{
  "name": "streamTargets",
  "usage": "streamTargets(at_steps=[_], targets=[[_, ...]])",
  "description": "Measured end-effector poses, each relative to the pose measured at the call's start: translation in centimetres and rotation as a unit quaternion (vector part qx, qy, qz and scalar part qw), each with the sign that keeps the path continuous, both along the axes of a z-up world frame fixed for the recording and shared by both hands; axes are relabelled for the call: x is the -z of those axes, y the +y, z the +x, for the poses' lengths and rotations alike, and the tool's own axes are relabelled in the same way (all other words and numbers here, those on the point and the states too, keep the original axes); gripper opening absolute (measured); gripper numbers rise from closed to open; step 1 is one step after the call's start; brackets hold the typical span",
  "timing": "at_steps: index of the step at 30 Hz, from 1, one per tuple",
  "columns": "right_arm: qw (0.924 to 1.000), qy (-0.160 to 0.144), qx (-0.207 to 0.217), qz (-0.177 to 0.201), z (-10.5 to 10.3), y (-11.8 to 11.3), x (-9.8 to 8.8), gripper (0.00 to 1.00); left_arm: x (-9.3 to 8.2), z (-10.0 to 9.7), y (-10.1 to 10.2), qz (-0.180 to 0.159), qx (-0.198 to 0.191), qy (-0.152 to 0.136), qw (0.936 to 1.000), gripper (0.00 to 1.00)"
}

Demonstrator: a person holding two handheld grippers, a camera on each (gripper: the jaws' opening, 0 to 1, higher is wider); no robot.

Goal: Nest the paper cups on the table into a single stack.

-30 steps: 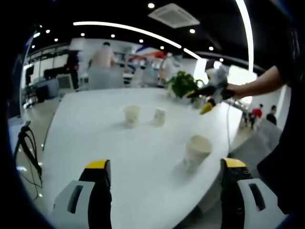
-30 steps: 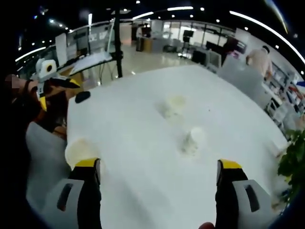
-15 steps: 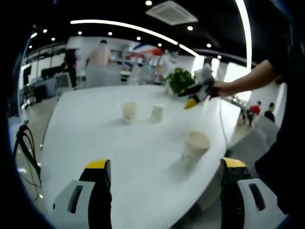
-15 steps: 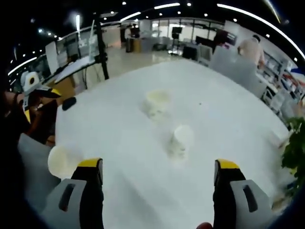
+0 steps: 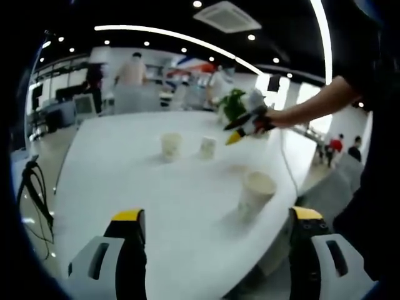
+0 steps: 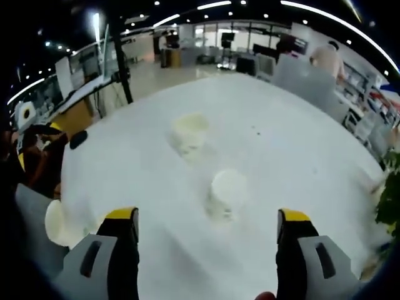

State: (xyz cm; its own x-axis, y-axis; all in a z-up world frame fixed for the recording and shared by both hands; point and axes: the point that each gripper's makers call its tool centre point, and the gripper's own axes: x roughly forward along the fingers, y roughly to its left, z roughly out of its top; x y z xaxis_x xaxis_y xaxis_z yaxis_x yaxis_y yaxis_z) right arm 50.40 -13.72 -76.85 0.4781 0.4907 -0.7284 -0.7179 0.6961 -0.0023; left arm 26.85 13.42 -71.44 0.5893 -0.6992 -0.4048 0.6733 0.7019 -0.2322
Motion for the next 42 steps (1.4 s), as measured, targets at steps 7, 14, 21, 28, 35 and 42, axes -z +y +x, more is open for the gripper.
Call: streamTargets(at_steps=[7,14,21,28,35,42], targets=[[1.0000,0.004,-0.002,-0.003,1.9,0.1,1.5,0.85,0.0,0.0,0.1,0.003,-0.005,0.003,1.0000,0.93],[0.9999,0.003,-0.011,-0.009,3.4,0.4,2.2,0.79,-0.5,0.5,0.6,0.005,-0.016,-0.005,0.9999,0.93],[0.9998,0.012,-0.013,-0.009,4.2,0.8,2.6,0.74,-0.6,0.8,0.5,0.004,-0.018,-0.004,0.9998,0.94],[0.9995,0.017,-0.024,-0.011,4.4,1.3,3.0,0.65,0.0,0.6,0.4,0.010,-0.014,0.001,0.9999,0.94],[0.9991,0.027,-0.031,-0.007,4.2,1.7,3.6,0.57,0.1,0.7,0.4,0.011,-0.016,0.002,0.9998,0.93],[0.9986,0.029,-0.040,-0.019,4.9,1.3,4.7,0.49,0.2,0.6,0.5,0.010,-0.019,0.005,0.9998,0.93]])
